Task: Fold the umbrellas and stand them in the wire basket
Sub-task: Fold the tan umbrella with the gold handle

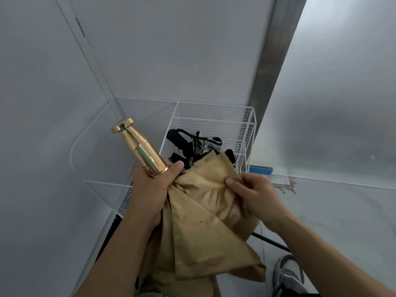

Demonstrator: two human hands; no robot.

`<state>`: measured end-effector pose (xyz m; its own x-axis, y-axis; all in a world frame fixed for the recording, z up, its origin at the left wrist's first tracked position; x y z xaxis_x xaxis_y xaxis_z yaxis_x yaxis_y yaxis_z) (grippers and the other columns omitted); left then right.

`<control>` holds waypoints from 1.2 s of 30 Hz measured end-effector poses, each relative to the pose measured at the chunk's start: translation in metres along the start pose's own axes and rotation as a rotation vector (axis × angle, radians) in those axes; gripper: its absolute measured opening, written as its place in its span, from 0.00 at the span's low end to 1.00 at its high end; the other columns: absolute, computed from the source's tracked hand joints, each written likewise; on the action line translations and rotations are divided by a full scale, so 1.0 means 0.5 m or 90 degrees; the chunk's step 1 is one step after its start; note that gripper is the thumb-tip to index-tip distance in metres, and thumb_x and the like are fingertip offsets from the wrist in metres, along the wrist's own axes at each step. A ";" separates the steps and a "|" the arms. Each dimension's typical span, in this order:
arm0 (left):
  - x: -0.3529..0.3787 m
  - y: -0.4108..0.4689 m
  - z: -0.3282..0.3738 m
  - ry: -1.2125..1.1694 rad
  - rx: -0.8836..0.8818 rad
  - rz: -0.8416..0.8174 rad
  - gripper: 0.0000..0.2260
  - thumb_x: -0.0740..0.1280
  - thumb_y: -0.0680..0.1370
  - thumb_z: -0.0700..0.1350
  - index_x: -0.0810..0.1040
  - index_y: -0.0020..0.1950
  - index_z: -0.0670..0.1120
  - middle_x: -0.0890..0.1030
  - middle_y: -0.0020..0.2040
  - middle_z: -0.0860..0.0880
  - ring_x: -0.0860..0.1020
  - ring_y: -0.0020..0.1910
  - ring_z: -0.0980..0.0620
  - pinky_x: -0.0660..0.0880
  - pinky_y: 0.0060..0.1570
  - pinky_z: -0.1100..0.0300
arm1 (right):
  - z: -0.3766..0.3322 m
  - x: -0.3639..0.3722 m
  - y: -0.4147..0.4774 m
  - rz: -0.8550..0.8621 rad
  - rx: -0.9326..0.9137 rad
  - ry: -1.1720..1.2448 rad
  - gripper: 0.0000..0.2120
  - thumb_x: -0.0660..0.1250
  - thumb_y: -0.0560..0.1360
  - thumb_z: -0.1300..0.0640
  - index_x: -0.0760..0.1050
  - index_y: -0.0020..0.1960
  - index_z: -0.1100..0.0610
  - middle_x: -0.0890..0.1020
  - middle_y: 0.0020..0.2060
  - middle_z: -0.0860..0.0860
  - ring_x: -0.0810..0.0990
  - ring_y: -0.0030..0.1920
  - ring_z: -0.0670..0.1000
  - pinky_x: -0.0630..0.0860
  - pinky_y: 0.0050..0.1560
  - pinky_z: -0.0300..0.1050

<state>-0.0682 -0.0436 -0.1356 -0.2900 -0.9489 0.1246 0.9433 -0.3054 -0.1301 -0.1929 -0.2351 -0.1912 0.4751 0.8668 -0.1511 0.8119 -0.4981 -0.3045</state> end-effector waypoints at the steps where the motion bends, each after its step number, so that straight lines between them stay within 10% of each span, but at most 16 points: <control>1: 0.003 0.000 -0.003 -0.011 -0.019 -0.019 0.10 0.74 0.72 0.38 0.74 0.38 0.45 0.78 0.30 0.51 0.78 0.31 0.55 0.77 0.33 0.63 | -0.016 -0.016 -0.001 0.063 -0.063 -0.006 0.11 0.71 0.75 0.53 0.77 0.39 0.59 0.77 0.29 0.49 0.74 0.31 0.46 0.71 0.33 0.37; 6: 0.029 -0.007 -0.016 -0.095 -0.102 -0.109 0.11 0.75 0.65 0.43 0.73 0.40 0.45 0.77 0.36 0.47 0.78 0.34 0.53 0.78 0.36 0.63 | -0.036 -0.033 -0.002 0.209 -0.211 -0.211 0.12 0.70 0.76 0.50 0.74 0.35 0.50 0.75 0.27 0.43 0.73 0.31 0.42 0.68 0.33 0.36; 10: -0.012 0.003 -0.035 -0.046 -0.132 0.025 0.10 0.76 0.71 0.42 0.75 0.37 0.45 0.78 0.32 0.50 0.78 0.30 0.54 0.76 0.32 0.64 | -0.036 -0.028 -0.009 0.197 -0.176 -0.232 0.08 0.72 0.73 0.44 0.76 0.49 0.42 0.82 0.42 0.42 0.80 0.43 0.42 0.75 0.43 0.40; 14: -0.084 0.026 -0.051 -0.017 -0.119 0.240 0.13 0.76 0.71 0.38 0.72 0.36 0.43 0.75 0.33 0.47 0.75 0.32 0.51 0.74 0.33 0.60 | -0.063 0.027 -0.044 -0.066 -0.214 -0.130 0.22 0.74 0.68 0.38 0.76 0.59 0.44 0.81 0.50 0.38 0.80 0.52 0.39 0.76 0.50 0.34; 19: -0.136 0.045 -0.067 -0.069 -0.125 0.372 0.12 0.75 0.71 0.35 0.71 0.38 0.44 0.74 0.35 0.47 0.75 0.34 0.51 0.75 0.34 0.60 | -0.008 0.088 -0.062 -0.228 -0.177 -0.449 0.38 0.75 0.65 0.44 0.63 0.71 0.35 0.73 0.60 0.36 0.72 0.59 0.40 0.73 0.60 0.42; 24: -0.096 0.038 -0.070 -0.039 -0.128 0.285 0.11 0.75 0.72 0.36 0.73 0.38 0.43 0.75 0.35 0.47 0.76 0.35 0.50 0.76 0.37 0.58 | -0.057 0.049 -0.054 0.018 -0.304 -0.370 0.08 0.68 0.77 0.58 0.79 0.45 0.45 0.80 0.38 0.37 0.77 0.40 0.37 0.72 0.44 0.32; 27: -0.057 0.033 -0.059 0.003 -0.120 0.182 0.09 0.75 0.72 0.37 0.76 0.45 0.39 0.78 0.36 0.45 0.78 0.33 0.50 0.77 0.30 0.61 | -0.046 0.005 -0.032 0.113 -0.223 -0.197 0.17 0.65 0.79 0.52 0.73 0.34 0.57 0.72 0.26 0.46 0.69 0.27 0.43 0.66 0.31 0.37; 36: -0.022 0.018 -0.054 -0.054 -0.150 0.077 0.09 0.76 0.71 0.42 0.77 0.38 0.43 0.79 0.32 0.48 0.78 0.30 0.53 0.77 0.32 0.61 | -0.006 -0.023 -0.002 -0.018 -0.020 -0.121 0.19 0.67 0.73 0.39 0.81 0.45 0.56 0.78 0.31 0.51 0.75 0.31 0.49 0.71 0.33 0.40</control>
<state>-0.0607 -0.0381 -0.1645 -0.1540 -0.9725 0.1748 0.9035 -0.2102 -0.3734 -0.1980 -0.2445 -0.1861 0.3817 0.8676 -0.3186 0.8357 -0.4712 -0.2820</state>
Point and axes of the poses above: each hand's wrist, its own y-axis towards the middle knuckle, its own x-axis out of the palm, z = x × y, the point moved 8 cm from there along y, towards the middle knuckle
